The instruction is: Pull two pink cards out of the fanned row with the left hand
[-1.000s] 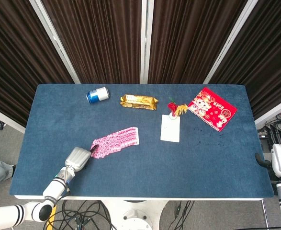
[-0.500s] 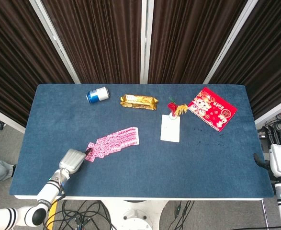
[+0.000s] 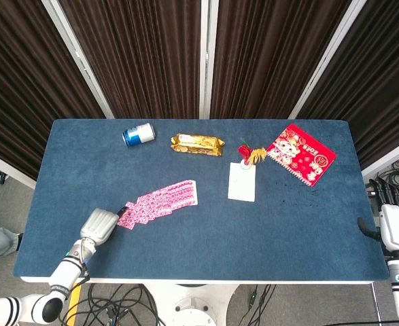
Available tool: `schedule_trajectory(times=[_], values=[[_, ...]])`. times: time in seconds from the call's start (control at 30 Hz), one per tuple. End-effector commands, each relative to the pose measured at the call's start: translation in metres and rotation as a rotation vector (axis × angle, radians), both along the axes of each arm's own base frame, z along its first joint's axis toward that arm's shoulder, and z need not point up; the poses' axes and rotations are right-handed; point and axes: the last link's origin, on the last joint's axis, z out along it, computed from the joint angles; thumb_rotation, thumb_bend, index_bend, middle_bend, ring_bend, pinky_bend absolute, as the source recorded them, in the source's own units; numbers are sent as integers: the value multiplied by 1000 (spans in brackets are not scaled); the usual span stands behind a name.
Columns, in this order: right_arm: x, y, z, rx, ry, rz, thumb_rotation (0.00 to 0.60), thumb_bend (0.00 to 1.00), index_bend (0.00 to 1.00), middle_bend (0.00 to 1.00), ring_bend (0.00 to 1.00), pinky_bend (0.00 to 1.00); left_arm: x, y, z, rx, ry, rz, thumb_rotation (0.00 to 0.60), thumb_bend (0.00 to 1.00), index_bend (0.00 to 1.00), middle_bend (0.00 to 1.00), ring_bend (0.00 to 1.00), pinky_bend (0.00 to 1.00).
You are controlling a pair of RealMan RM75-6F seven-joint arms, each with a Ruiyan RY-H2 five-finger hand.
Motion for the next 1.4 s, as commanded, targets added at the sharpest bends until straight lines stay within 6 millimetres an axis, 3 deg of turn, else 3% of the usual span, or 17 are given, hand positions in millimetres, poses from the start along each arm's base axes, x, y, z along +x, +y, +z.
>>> schedule_trajectory(times=[0.03, 0.47, 0.97, 1.4], values=[[0, 0, 0, 0, 1, -1, 600, 245, 0, 0, 0, 0, 0, 3, -4, -1, -8, 2, 600, 703, 110, 888, 892, 817], [-2, 0, 0, 3, 0, -7, 600, 246, 0, 0, 0, 0, 3, 10, -19, -35, 3, -5, 600, 704, 106, 888, 892, 817], [-2, 0, -1, 3, -1, -3, 600, 246, 0, 0, 0, 0, -10, -2, -14, -69, 55, 45, 600, 704, 106, 888, 891, 817], [1, 0, -3, 9, -2, 4, 600, 246, 0, 0, 0, 0, -26, -21, 3, -54, 60, 103, 600, 704, 110, 888, 891, 818]])
